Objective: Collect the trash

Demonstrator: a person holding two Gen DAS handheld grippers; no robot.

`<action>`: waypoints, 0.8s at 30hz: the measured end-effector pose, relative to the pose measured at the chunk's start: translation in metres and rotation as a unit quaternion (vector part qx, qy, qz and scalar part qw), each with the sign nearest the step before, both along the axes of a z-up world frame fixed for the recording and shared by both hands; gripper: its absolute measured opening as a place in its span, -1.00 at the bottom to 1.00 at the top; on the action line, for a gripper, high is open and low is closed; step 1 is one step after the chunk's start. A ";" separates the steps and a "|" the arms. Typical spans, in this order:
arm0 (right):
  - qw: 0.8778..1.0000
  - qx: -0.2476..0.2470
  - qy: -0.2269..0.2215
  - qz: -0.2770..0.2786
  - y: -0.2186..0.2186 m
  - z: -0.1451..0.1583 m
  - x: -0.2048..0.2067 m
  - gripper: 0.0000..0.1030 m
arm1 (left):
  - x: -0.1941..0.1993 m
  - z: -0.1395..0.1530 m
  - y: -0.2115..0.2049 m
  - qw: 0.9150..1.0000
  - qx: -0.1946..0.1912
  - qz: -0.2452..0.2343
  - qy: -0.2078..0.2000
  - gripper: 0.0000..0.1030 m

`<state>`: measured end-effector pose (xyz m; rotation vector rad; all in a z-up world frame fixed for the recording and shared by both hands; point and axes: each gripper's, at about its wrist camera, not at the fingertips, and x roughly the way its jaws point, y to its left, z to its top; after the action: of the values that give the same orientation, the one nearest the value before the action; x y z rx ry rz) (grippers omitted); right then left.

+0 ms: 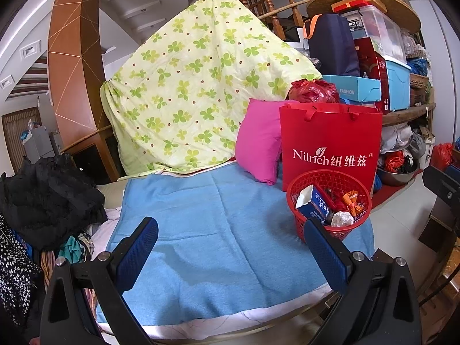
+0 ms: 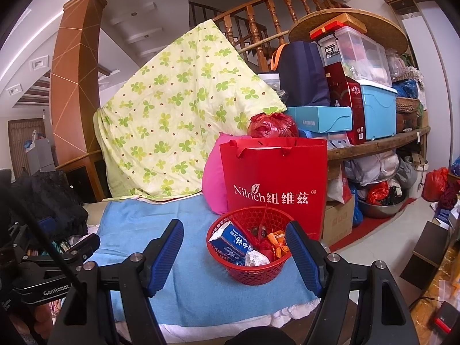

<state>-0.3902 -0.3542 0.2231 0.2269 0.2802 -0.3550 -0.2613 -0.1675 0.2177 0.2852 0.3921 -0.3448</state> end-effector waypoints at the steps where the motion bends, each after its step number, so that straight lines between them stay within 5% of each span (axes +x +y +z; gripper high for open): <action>1: 1.000 0.001 0.001 0.000 0.000 0.000 0.001 0.49 | 0.001 -0.002 0.000 1.000 0.001 0.001 0.001 0.96; 24: 1.000 0.020 0.002 -0.014 -0.024 -0.009 0.016 0.49 | 0.014 -0.008 -0.030 1.000 0.014 -0.011 0.005 0.96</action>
<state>-0.3739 -0.3783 0.2140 0.2695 0.2879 -0.3774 -0.2469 -0.1980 0.2093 0.3145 0.4048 -0.3633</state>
